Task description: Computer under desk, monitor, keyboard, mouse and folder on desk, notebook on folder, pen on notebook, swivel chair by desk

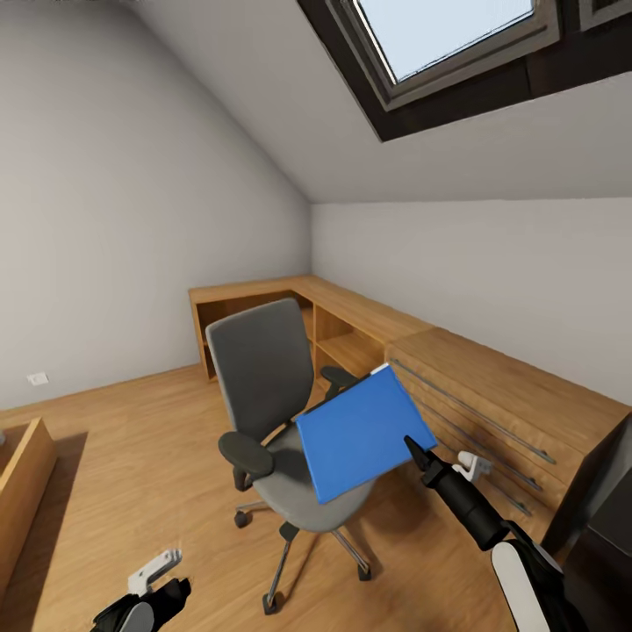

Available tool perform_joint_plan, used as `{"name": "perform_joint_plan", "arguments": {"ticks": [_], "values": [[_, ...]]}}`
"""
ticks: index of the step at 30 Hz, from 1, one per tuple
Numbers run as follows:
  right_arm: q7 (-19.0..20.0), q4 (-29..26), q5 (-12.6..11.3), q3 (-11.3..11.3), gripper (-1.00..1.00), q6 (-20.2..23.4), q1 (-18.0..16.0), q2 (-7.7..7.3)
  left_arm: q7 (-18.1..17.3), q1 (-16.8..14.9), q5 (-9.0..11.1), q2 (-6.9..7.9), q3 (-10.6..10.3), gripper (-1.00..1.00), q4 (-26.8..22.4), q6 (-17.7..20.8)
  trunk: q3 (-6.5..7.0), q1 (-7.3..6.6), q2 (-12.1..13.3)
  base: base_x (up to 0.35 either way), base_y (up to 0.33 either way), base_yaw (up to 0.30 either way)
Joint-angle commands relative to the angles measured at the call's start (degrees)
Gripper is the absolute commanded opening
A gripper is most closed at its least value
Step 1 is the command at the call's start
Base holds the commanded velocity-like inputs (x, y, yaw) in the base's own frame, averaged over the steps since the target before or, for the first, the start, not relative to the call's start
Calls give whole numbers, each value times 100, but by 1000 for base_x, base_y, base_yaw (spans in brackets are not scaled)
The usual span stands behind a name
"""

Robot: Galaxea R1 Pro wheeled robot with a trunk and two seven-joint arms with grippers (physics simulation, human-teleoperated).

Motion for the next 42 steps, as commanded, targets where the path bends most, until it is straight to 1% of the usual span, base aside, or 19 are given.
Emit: {"name": "perform_joint_plan", "arguments": {"ticks": [1,2,4,6,8,11,15,20,27,29,31,34,35,36,38,39,40,41,42], "values": [[14,-4,-59,-17,-100,56,-3,-1,44,-2,48,4,-13,100,188,-29,13,-23,38,0,0,0],[13,-7,-59,-68,-100,57,-4,-2,-5,15,34,7,-15,100,531,-283,30,-45,78,0,0,0],[12,-6,-59,-103,-100,58,-5,-3,-69,22,-62,9,-28,100,814,-632,66,-89,158,0,0,0],[14,-4,-59,-120,-100,58,-5,-4,-170,26,-275,12,-91,100,1149,-1019,102,-133,239,0,0,0],[13,-4,-59,-129,-100,58,-3,-4,-376,29,-561,16,-194,100,1547,-1397,138,-177,319,0,0,0],[12,-6,-59,-137,-100,58,-3,1,-1063,29,-1072,19,-300,100,2421,-2215,192,-243,439,0,0,0],[12,-8,-59,-155,-100,58,-5,3,-1604,29,-1343,22,-324,100,3230,-3065,264,-331,600,0,0,0],[12,-15,-66,-225,-100,58,-4,4,-1754,29,-1422,3,-347,100,3497,-3365,354,-440,800,0,0,-70],[-19,-87,-69,-243,-100,112,-4,19,-1771,29,-1433,10,-348,100,3527,-3410,479,-594,1081,0,0,-258],[-24,-98,-87,-244,-100,263,-5,33,-1772,29,-1433,5,-348,100,3528,-3411,515,-638,1161,0,0,-287],[-38,-93,-238,-244,-100,390,-3,50,-1771,31,-1433,-1,-349,100,3529,-3411,551,-682,1241,0,0,-290],[-192,-77,-622,-241,-100,459,-2,60,-1768,29,-1435,-7,-354,100,3529,-3411,605,-748,1362,0,0,-292],[-574,-7,-1142,-223,-100,482,-1,129,-1765,30,-1435,0,-356,100,3529,-3410,623,-770,1402,0,0,-292],[-650,18,-1233,-220,-100,484,0,151,-1765,29,-1435,2,-356,100,3529,-3408,641,-792,1442,0,0,-293],[-979,73,-1544,-199,-100,487,-3,219,-1764,30,-1433,4,-351,100,3531,-3405,677,-836,1522,0,0,-293],[-1359,11,-1726,-179,-100,488,-11,253,-1764,30,-1434,-2,-354,100,3538,-3404,695,-858,1562,0,0,-293],[-1580,-114,-1835,-172,-100,486,-22,268,-1764,29,-1438,-4,-355,100,3547,-3403,713,-880,1602,0,0,-293],[-1670,-193,-1919,-165,-100,484,-26,281,-1764,29,-1465,-5,-356,100,3552,-3403,731,-902,1642,0,0,-293],[-1752,-276,-2040,-115,-100,477,-30,353,-1759,30,-1580,-6,-353,100,3563,-3409,749,-924,1682,0,0,-293]]}}
